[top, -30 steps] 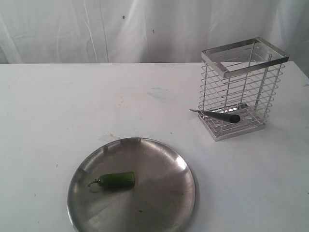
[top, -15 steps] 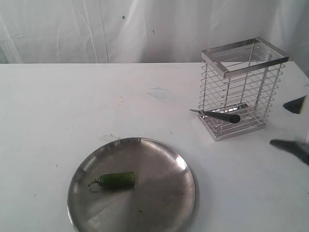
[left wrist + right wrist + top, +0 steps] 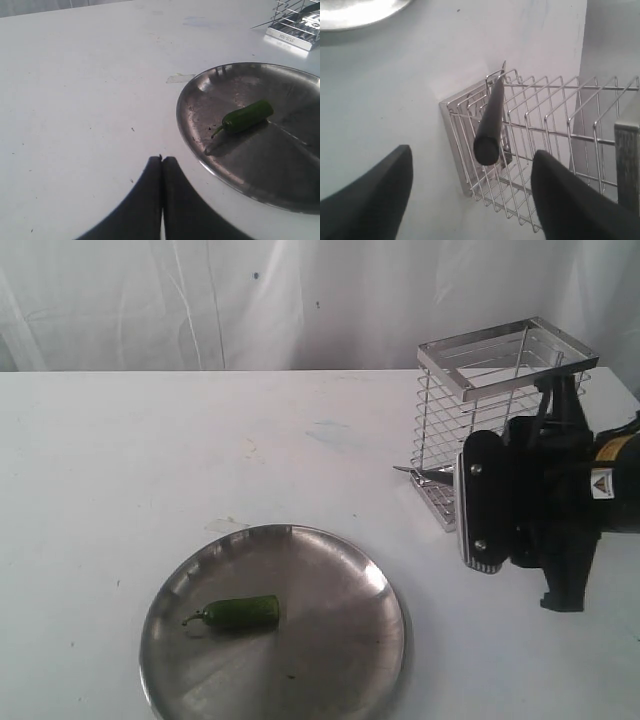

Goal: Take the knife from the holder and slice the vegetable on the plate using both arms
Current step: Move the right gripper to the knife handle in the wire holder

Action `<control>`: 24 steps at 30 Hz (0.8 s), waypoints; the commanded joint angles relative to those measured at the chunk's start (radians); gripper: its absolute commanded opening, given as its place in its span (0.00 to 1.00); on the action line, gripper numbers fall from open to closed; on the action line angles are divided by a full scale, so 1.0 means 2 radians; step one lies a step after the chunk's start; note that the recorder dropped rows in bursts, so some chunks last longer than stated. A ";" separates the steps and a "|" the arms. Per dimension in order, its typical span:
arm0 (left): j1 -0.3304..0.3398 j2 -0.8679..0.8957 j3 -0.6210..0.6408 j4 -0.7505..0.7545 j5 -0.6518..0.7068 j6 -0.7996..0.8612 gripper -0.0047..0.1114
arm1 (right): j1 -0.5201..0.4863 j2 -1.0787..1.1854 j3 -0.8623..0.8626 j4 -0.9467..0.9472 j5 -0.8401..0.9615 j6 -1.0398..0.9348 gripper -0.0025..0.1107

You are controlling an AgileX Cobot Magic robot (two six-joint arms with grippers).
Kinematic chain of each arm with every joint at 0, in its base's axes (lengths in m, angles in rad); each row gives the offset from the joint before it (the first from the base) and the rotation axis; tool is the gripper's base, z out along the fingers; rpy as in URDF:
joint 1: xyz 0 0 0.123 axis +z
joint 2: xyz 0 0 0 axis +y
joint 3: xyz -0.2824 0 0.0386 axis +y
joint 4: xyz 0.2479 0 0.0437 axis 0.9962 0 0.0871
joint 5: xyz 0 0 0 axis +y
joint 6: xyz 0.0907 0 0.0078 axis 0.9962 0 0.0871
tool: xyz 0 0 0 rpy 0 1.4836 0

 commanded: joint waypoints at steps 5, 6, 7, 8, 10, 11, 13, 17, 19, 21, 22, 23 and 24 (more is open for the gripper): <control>0.000 -0.002 0.002 -0.003 0.002 -0.002 0.04 | 0.000 0.065 -0.019 -0.109 -0.036 0.108 0.52; 0.000 -0.002 0.002 -0.003 0.002 -0.002 0.04 | 0.000 0.072 -0.022 -0.121 -0.036 0.118 0.52; 0.000 -0.002 0.002 -0.003 0.002 -0.002 0.04 | 0.000 0.079 -0.026 -0.127 -0.036 0.125 0.52; 0.000 -0.002 0.002 -0.003 0.002 -0.002 0.04 | 0.000 0.085 -0.029 -0.127 -0.036 0.129 0.52; 0.000 -0.002 0.002 -0.003 0.002 -0.002 0.04 | 0.000 0.098 -0.037 -0.129 -0.036 0.136 0.52; 0.000 -0.002 0.002 -0.003 0.002 -0.002 0.04 | 0.000 0.104 -0.040 -0.129 -0.036 0.136 0.52; 0.000 -0.002 0.002 -0.003 0.002 -0.002 0.04 | 0.000 0.115 -0.046 -0.133 -0.036 0.138 0.51; 0.000 -0.002 0.002 -0.003 0.002 -0.002 0.04 | 0.000 0.135 -0.055 -0.162 -0.017 0.169 0.51; 0.000 -0.002 0.002 -0.003 0.002 -0.002 0.04 | 0.000 0.144 -0.058 -0.178 -0.008 0.182 0.51; 0.000 -0.002 0.002 -0.003 0.002 -0.002 0.04 | 0.000 0.148 -0.058 -0.200 -0.010 0.198 0.51; 0.000 -0.002 0.002 -0.003 0.002 -0.002 0.04 | 0.000 0.150 -0.058 -0.209 -0.011 0.205 0.51; 0.000 -0.002 0.002 -0.003 0.002 -0.002 0.04 | 0.000 0.150 -0.058 -0.218 -0.011 0.215 0.49; 0.000 -0.002 0.002 -0.003 0.002 -0.002 0.04 | 0.000 0.150 -0.058 -0.225 -0.011 0.221 0.47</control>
